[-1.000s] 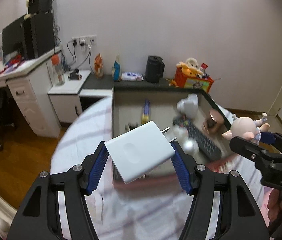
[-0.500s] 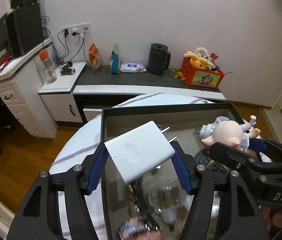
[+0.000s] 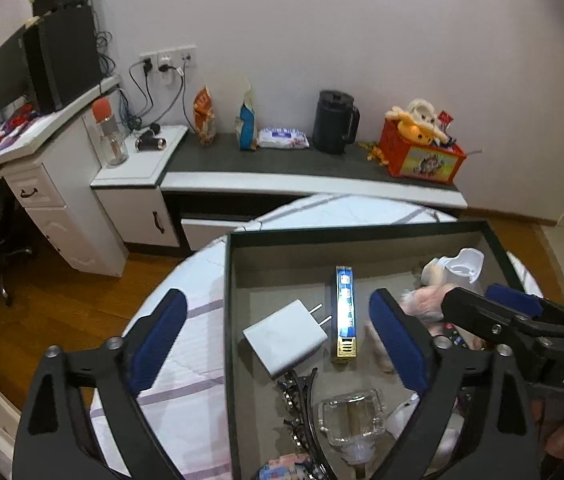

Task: Organize rigid objects
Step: 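Carry the charger and pig doll into the box and open both tools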

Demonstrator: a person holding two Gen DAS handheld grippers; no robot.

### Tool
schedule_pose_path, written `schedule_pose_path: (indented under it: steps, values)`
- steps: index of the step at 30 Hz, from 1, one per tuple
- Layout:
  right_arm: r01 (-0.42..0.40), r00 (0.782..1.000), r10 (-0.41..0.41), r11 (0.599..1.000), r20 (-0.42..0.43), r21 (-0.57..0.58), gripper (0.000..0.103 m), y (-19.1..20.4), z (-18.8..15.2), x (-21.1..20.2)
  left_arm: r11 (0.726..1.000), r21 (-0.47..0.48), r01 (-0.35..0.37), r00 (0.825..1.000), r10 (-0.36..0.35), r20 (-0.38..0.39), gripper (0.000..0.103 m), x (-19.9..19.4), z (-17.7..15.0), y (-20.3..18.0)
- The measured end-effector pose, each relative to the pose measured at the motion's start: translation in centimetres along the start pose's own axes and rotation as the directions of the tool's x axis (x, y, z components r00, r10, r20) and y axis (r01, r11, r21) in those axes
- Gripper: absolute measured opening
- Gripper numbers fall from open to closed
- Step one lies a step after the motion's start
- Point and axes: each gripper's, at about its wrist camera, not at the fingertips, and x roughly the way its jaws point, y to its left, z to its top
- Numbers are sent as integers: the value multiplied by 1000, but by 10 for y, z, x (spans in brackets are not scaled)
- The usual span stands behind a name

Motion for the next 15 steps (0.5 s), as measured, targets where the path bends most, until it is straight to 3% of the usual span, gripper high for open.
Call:
schedule_pose_path:
  steps: [8,15]
  values:
    - [30,998,-28,999,54,-44,98,17,-13,-41,1000,-12,-22,996,23,82,102,-62,-19,5]
    - [80,985,-64,992,159,-94,98,32,-53,-104,1000,-16,-21,990,23,137,102,-128,-55,-1]
